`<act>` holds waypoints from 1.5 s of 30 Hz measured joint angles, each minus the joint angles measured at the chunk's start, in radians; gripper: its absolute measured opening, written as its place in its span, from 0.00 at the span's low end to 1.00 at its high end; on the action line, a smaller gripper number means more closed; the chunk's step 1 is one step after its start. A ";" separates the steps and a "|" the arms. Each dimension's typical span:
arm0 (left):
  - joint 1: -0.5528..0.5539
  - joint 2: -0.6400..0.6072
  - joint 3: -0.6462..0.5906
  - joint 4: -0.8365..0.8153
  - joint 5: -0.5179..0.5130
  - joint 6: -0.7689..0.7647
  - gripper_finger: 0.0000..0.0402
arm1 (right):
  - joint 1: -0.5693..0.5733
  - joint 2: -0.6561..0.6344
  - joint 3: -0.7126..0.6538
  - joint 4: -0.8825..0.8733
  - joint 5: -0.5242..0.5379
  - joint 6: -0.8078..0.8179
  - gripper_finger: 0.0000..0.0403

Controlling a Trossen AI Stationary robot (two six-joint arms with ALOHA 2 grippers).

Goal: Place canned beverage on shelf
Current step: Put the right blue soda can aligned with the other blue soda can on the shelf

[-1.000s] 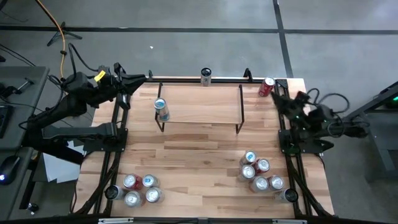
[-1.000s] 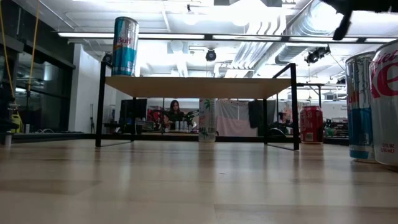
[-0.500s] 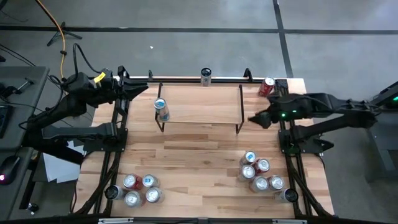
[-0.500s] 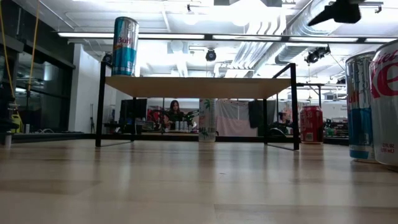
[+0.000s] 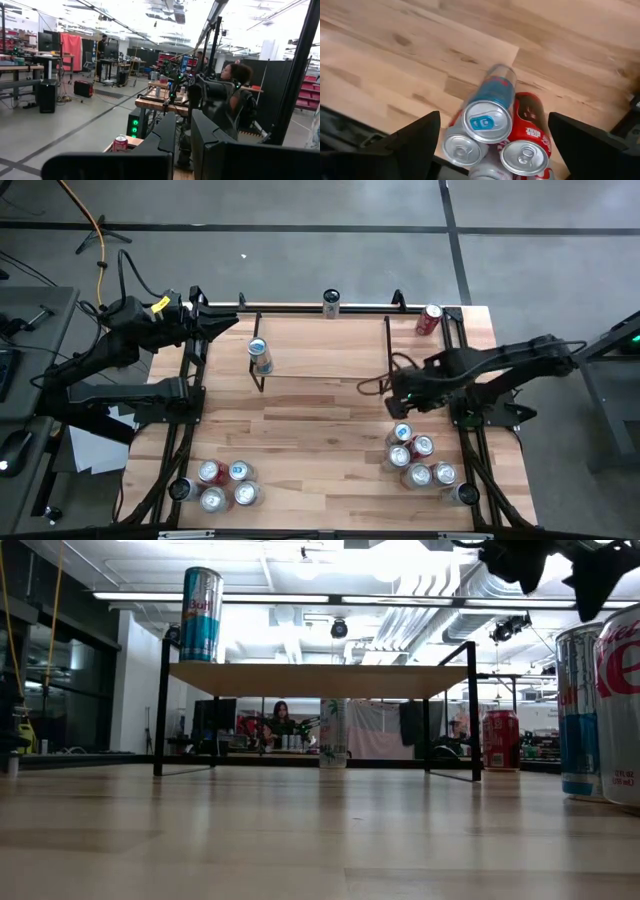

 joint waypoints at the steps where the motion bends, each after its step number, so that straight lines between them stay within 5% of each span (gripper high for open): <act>1: 0.000 0.000 0.000 0.000 0.000 0.000 0.01 | 0.009 0.016 0.000 -0.001 0.000 0.014 0.89; 13: 0.000 0.000 0.000 0.003 -0.010 -0.001 0.01 | 0.138 0.160 0.000 -0.005 -0.008 0.143 0.89; 25: 0.000 0.000 0.000 0.004 -0.010 -0.028 0.01 | 0.146 0.238 0.000 0.033 0.024 0.140 0.87; 36: 0.000 0.000 0.000 0.005 -0.010 -0.044 0.01 | 0.153 0.235 -0.010 0.025 0.014 0.082 0.55; 40: 0.000 0.000 0.000 0.005 -0.010 -0.044 0.01 | 0.152 0.209 0.072 -0.040 0.008 -0.007 0.55; 45: 0.000 0.000 0.000 0.005 -0.011 -0.040 0.01 | 0.111 0.196 0.333 -0.160 0.004 -0.222 0.55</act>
